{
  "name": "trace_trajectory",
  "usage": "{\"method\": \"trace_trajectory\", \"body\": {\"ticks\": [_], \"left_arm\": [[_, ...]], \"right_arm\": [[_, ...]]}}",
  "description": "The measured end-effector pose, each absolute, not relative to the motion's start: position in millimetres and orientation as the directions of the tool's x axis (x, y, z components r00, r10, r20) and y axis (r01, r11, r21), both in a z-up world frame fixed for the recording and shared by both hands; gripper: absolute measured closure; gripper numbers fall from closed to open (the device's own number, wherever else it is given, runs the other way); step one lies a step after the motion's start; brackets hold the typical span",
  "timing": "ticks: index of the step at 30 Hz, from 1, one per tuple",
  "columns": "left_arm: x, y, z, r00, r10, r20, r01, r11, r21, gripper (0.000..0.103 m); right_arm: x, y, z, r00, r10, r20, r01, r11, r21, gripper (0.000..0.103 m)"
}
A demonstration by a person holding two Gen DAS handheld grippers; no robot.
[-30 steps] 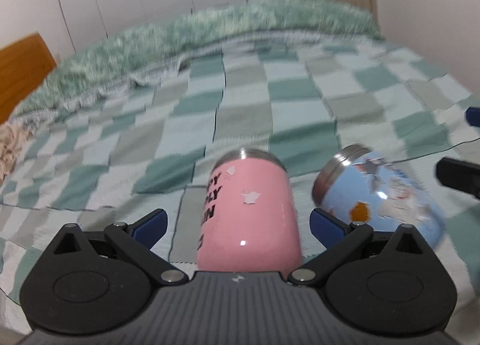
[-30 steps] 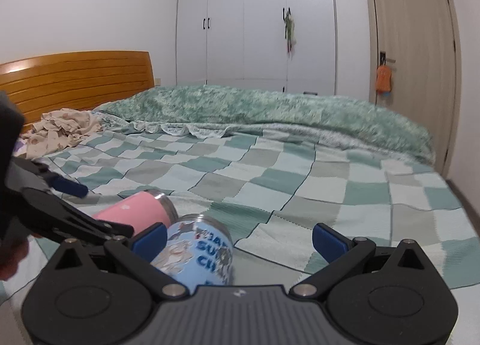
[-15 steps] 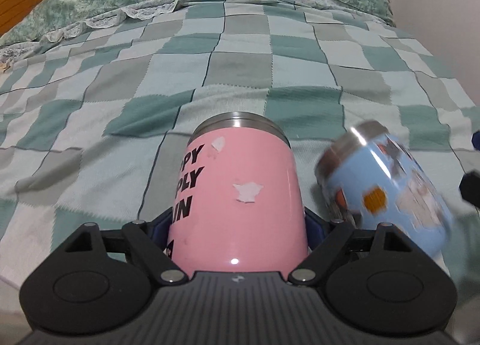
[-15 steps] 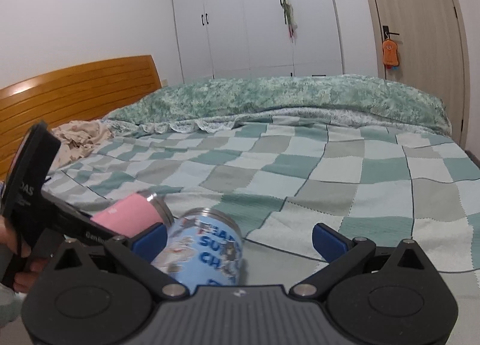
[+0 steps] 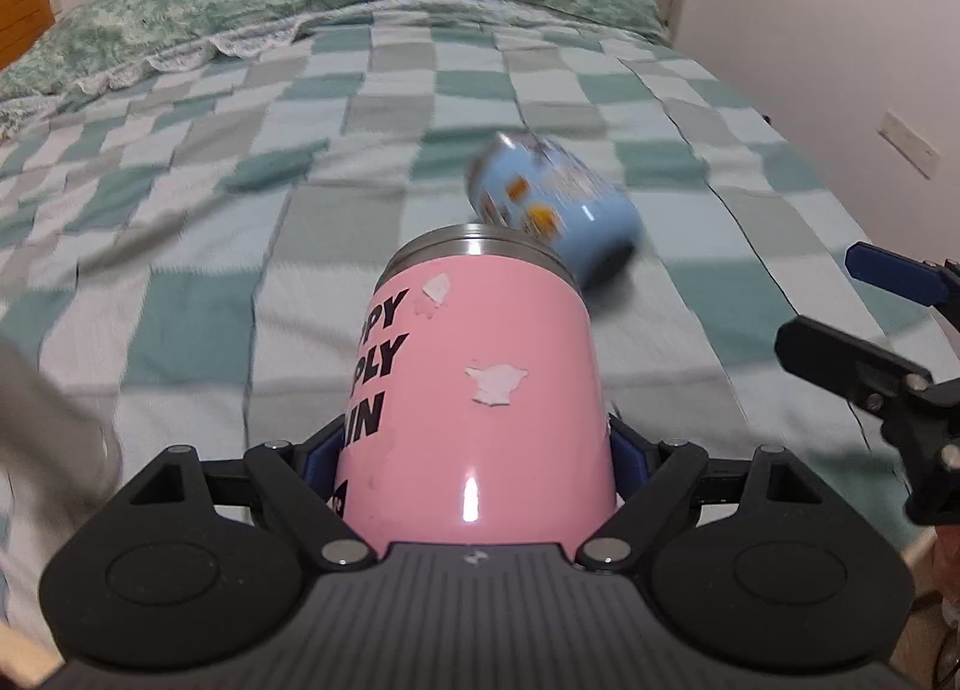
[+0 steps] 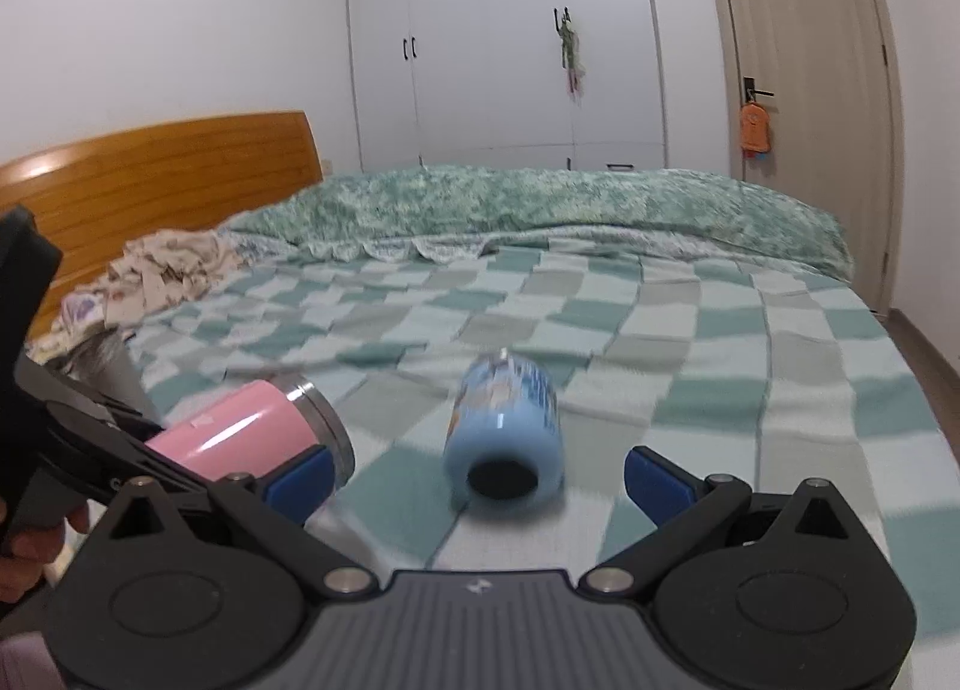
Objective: Flip cup upright
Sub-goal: 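Lift the pink cup with the left gripper while the right gripper approaches it, then grasp the pink cup with the right gripper while the left gripper releases it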
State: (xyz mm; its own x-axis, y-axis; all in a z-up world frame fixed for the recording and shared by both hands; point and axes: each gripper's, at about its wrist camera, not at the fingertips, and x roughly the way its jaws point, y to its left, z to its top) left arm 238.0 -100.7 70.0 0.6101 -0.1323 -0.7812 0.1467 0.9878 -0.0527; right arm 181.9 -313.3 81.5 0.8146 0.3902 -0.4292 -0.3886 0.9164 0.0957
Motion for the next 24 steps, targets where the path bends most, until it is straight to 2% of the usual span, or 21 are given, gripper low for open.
{"method": "trace_trajectory", "body": {"ticks": [7,14,16,17,18,24], "left_arm": [[202,-107,38,0.573,-0.150,-0.806,0.143,0.986,-0.082,0.019],[192,-113,27,0.597,-0.126,-0.793,0.144,0.988,-0.049,0.018],[192,-109,28,0.592,-0.144,-0.793,0.145,0.987,-0.071,0.014],[190,-106,32,0.597,-0.168,-0.784,0.158,0.983,-0.091,0.011],[187,-103,38,0.613,-0.188,-0.768,0.168,0.980,-0.106,0.000],[153,-62,85,0.755,-0.193,-0.627,0.167,0.981,-0.102,0.000]], "right_arm": [[123,-320,61,0.806,0.328,-0.493,-0.328,0.940,0.091,0.000],[99,-322,52,0.802,0.298,-0.517,-0.305,0.949,0.074,0.000],[97,-320,56,0.804,0.294,-0.516,-0.303,0.950,0.070,0.000],[96,-319,58,0.806,0.292,-0.515,-0.303,0.951,0.066,0.000],[94,-317,61,0.808,0.290,-0.513,-0.303,0.951,0.061,0.000],[99,-293,82,0.798,0.316,-0.513,-0.333,0.941,0.063,0.000]]}}
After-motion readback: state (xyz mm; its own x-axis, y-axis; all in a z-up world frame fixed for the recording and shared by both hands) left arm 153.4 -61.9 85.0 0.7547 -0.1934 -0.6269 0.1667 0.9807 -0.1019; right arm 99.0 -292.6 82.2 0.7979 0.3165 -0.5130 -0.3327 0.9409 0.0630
